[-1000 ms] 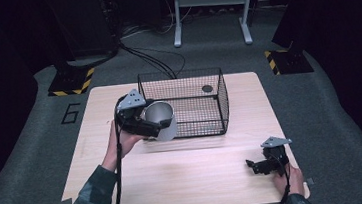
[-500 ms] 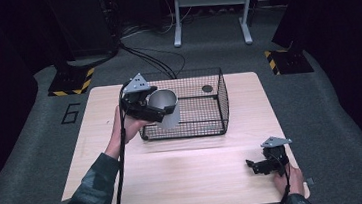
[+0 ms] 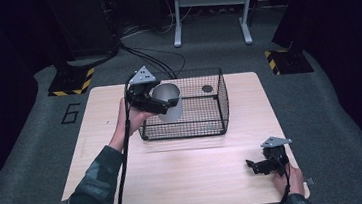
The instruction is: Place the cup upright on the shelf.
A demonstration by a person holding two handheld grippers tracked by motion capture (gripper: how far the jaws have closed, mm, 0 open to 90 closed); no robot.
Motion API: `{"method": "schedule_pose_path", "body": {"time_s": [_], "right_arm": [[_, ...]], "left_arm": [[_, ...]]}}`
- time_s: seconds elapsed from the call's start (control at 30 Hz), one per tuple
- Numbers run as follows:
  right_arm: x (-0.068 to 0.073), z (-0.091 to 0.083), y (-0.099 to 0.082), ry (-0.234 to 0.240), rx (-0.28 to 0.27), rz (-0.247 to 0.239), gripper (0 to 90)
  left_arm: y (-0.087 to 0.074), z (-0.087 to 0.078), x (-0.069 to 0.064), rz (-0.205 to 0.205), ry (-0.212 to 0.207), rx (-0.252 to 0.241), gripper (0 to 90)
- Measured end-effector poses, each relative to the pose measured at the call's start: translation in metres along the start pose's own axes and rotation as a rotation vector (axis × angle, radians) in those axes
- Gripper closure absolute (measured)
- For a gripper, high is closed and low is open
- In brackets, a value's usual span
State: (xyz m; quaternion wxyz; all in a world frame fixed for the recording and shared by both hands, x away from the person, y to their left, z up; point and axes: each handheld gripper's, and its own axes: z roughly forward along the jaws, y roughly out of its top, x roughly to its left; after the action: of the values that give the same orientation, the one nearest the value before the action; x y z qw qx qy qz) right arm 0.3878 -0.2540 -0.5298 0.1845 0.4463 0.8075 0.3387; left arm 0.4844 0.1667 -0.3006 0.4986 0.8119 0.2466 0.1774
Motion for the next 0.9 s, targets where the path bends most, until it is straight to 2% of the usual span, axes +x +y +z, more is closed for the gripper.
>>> {"method": "schedule_pose_path", "body": {"time_s": [0.53, 0.9], "right_arm": [[0.0, 0.0, 0.0, 0.0, 0.0, 0.0, 0.0], [0.0, 0.0, 0.0, 0.0, 0.0, 0.0, 0.0]], "left_arm": [[0.007, 0.027, 0.015, -0.004, 0.021, 0.029, 6.8], [0.004, 0.052, 0.024, -0.015, 0.028, 0.088, 6.8]]}}
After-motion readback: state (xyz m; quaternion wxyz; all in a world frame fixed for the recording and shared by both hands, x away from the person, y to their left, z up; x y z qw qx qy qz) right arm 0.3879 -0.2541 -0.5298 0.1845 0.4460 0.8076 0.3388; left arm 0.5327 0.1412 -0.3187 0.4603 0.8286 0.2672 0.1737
